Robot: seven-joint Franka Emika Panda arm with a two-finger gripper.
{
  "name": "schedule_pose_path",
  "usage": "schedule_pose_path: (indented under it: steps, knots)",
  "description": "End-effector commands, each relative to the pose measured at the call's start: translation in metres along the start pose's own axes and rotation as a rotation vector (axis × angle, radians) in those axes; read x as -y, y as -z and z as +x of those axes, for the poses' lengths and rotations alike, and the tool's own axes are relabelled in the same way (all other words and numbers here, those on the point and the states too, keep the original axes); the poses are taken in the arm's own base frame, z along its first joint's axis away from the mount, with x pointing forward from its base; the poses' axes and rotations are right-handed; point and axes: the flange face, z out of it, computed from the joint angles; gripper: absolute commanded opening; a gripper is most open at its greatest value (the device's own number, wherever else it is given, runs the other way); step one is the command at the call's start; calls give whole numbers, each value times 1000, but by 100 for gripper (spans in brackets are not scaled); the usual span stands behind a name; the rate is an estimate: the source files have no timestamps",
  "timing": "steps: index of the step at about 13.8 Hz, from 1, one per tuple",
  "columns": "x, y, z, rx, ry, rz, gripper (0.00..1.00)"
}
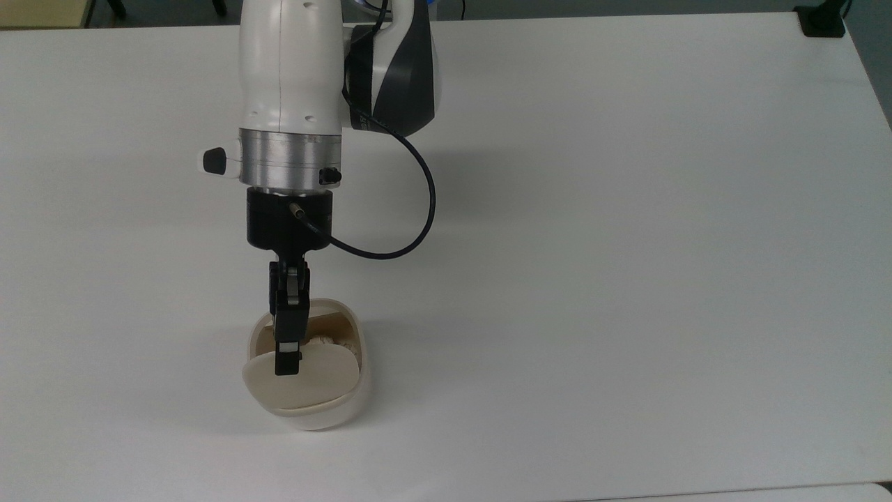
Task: Close the trash bin
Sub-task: 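Push the open lid down with the gripper fingers onto the bin rim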
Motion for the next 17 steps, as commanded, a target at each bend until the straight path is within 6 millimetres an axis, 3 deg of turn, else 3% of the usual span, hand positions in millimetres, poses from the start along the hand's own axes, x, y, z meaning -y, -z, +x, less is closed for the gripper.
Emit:
schedule_pose_path:
  steps: [1,17]
  knots:
    - [-2,26,5,-3,93,-10,0]
    - [-56,15,-10,83,272,-195,0]
